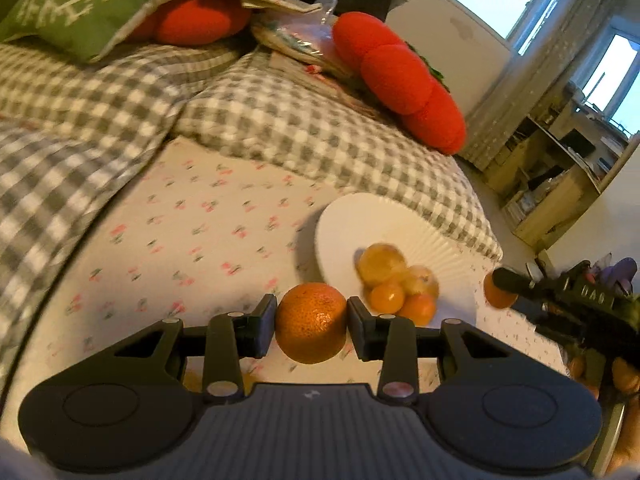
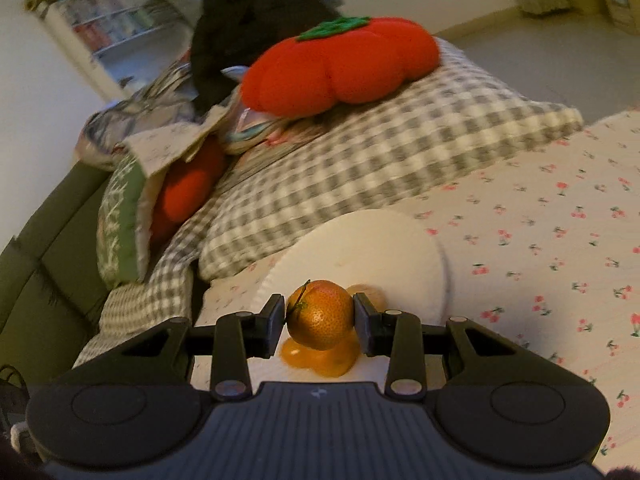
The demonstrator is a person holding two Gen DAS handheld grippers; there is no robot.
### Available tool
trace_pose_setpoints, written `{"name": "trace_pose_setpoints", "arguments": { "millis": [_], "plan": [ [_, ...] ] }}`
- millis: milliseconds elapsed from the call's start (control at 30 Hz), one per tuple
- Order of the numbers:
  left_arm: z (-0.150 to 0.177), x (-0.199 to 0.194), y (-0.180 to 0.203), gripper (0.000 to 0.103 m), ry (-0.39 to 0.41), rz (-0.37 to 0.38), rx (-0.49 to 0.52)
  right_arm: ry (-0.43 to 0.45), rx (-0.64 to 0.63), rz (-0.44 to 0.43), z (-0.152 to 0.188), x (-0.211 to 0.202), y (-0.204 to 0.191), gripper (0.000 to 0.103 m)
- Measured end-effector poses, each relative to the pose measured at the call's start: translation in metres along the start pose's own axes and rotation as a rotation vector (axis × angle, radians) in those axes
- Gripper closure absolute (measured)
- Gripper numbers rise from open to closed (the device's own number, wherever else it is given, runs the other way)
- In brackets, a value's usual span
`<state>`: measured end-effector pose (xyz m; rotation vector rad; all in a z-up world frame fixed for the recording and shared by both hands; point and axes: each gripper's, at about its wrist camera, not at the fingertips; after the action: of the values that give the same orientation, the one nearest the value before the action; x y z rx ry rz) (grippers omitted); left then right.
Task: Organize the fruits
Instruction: 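Lower both held mandarins onto the white plate and open both grippers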
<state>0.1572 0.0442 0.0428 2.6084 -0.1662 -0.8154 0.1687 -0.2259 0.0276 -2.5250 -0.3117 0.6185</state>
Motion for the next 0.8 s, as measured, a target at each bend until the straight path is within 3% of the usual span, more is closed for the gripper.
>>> {"name": "trace_pose_setpoints", "arguments": {
  "millis": [300,500,800],
  "plan": [
    [-0.023,0.048,0.028,0.071,0.006,0.018,-0.022,-0.007,0.042,0.036,-0.008,0.012,0.025,0.069],
    [-0.045,0.089,0.045,0.071,0.027,0.011,0.026,-0.010,0.036,0.029,-0.013,0.032,0.031,0.069],
    [-0.040,0.138,0.069,0.071,-0.014,0.089,-0.004,-0.008,-0.039,0.027,-0.013,0.050,0.029,0.069]
  ]
}}
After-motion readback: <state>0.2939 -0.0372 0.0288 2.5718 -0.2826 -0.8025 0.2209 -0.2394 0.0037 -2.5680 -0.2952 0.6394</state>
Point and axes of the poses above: each gripper's, at about its wrist camera, not at the fingertips, and x roughly the way its jaws point, y to its right, z to its underside, and after that the axes turned 10 degrees about y, right-handed
